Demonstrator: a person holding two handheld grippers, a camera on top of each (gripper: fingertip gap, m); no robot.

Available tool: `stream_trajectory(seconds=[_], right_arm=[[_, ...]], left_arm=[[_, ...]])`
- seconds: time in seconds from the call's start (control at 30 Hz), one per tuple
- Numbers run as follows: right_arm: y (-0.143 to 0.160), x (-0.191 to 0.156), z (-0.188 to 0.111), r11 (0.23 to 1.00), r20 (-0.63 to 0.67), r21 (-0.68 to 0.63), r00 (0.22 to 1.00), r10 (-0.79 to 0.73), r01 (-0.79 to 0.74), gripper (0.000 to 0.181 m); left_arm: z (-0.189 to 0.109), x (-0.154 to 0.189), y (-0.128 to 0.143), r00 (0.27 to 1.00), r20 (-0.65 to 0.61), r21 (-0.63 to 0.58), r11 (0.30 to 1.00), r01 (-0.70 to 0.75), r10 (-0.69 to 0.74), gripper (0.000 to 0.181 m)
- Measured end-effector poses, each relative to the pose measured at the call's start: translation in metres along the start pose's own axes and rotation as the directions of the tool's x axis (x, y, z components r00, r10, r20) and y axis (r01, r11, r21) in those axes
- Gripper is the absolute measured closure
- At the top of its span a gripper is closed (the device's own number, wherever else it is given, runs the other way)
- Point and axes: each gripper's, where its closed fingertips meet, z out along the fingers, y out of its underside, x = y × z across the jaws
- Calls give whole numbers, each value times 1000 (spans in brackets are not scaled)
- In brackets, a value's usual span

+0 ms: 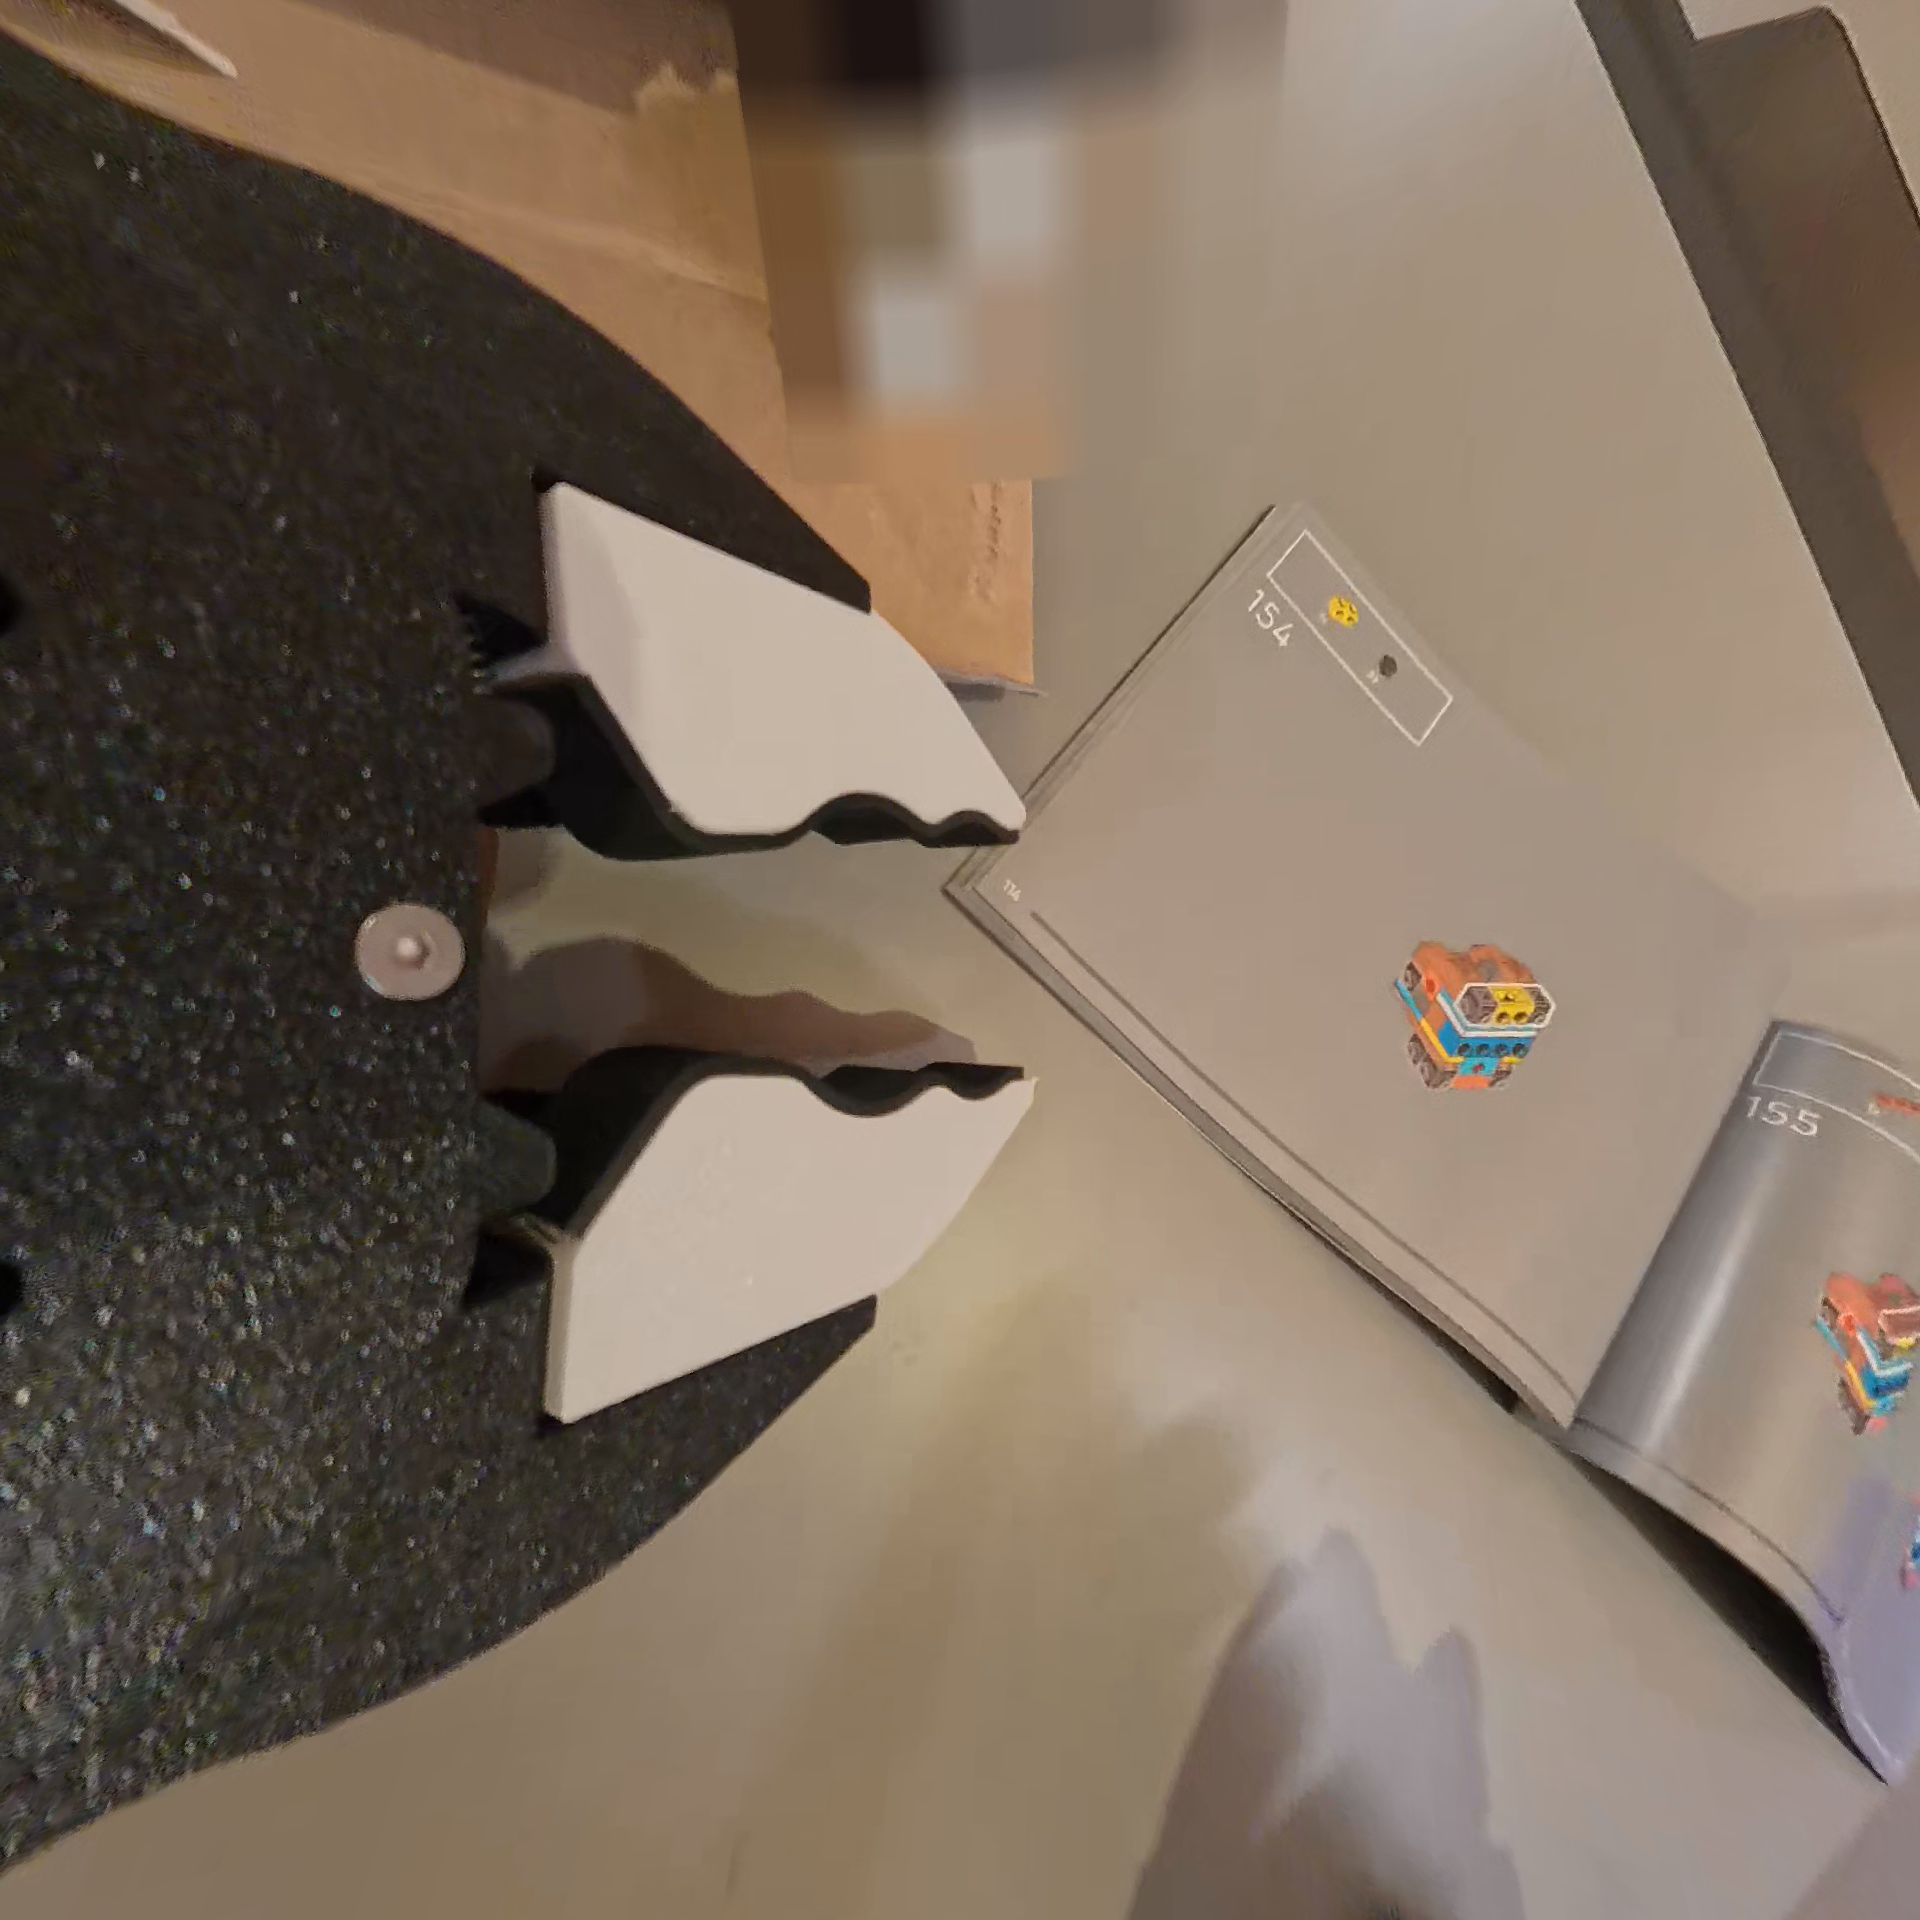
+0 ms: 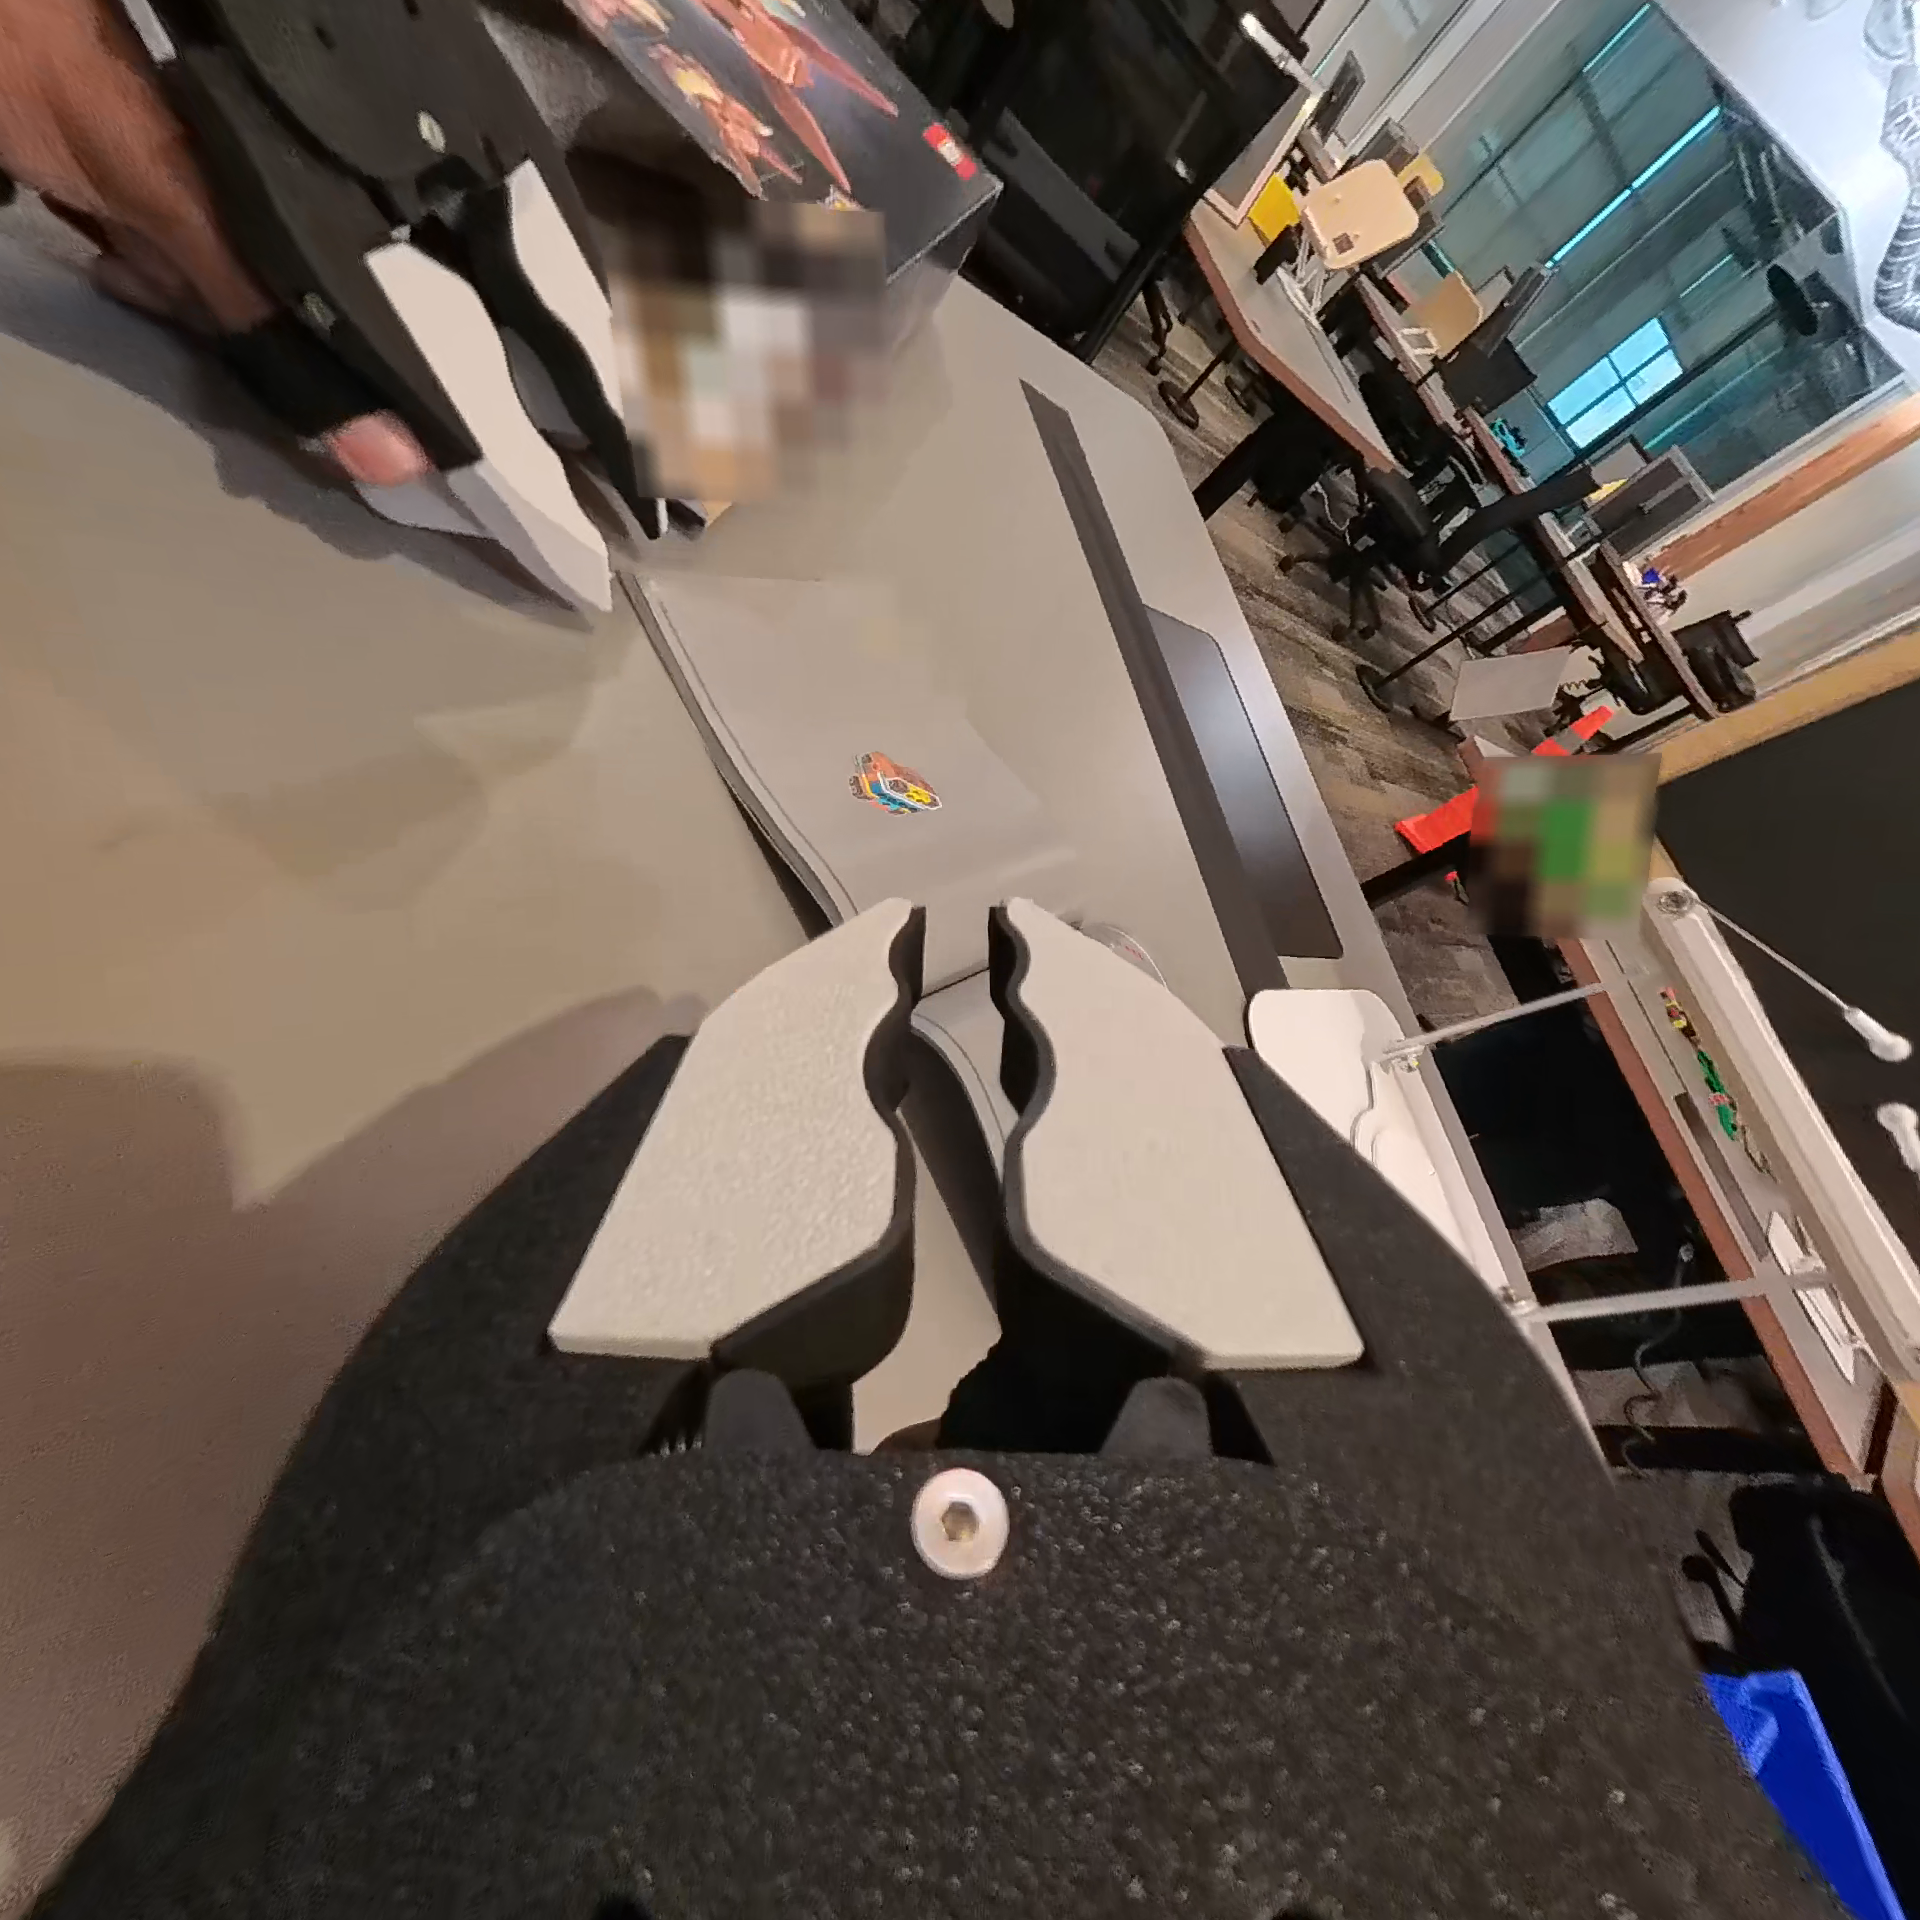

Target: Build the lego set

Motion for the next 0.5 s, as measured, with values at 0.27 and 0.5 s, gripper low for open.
stream_trajectory(seconds=[0.27, 0.5], right_arm=[[-2, 8, 19, 995, 58, -37, 995, -85, 88, 169], [1, 12, 38, 988, 114, -81, 986, -119, 128, 165]], left_arm=[[10, 14, -7, 998, -57, -22, 1000, -1, 0, 140], [22, 18, -8, 995, -84, -82, 996, 40, -47, 138]])
